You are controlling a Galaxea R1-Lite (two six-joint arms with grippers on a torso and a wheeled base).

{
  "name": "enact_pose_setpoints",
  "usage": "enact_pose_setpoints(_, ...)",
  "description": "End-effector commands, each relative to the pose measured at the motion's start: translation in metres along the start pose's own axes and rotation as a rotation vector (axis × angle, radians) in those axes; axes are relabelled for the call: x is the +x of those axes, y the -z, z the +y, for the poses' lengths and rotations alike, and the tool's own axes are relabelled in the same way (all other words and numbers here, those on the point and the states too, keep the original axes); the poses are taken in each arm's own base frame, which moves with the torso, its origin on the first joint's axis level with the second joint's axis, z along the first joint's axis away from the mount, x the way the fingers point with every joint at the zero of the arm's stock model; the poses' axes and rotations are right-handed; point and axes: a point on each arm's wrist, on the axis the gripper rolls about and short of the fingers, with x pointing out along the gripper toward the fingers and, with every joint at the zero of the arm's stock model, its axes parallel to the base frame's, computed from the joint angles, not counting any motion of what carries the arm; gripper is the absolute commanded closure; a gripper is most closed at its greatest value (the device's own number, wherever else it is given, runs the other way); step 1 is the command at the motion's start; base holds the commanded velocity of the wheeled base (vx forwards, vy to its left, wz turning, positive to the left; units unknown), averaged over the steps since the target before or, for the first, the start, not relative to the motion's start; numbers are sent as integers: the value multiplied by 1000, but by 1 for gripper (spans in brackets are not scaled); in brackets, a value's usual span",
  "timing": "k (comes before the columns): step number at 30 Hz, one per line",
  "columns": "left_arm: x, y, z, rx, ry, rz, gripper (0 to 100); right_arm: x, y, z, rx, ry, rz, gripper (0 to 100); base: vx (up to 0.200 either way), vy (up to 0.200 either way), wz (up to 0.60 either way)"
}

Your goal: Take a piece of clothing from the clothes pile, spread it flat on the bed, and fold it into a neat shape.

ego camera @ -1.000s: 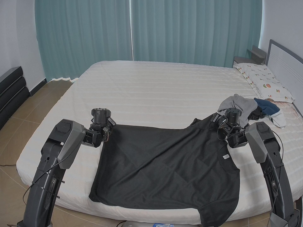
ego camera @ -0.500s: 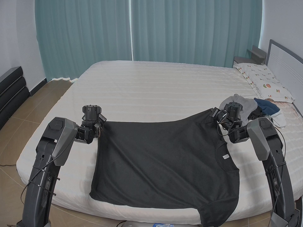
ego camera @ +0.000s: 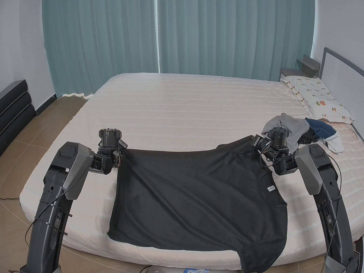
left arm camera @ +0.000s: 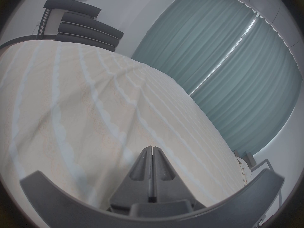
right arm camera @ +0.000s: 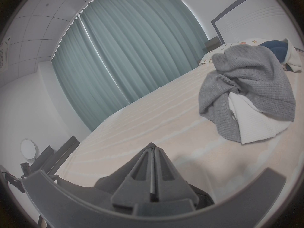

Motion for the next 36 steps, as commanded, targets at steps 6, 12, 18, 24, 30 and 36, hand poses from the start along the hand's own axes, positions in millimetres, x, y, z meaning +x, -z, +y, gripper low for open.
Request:
enact_pose_setpoints(6,3,3,2,-29,7,-4,100,0,-3,-13,4,29,-30,100,0,0,0)
enact_pose_setpoints(12,2,-3,-2,-84,22,-13,100,-5,-29,-15,4,23,-120,100,0,0,0)
enact_pose_setpoints(18,1,1,-8,-90,60,-21,100,-4,-25,-22,5,35,-111,100,0,0,0)
enact_pose_setpoints(24,1,3,-7,-86,59,-17,100,-1,-8,-20,4,32,-74,100,0,0,0)
enact_pose_setpoints(30,2,4,-6,-82,71,14,100,0,3,-20,4,34,-49,100,0,0,0)
enact_pose_setpoints(36,2,9,-5,-74,66,23,0,2,15,-25,7,46,-35,0,0,0,0)
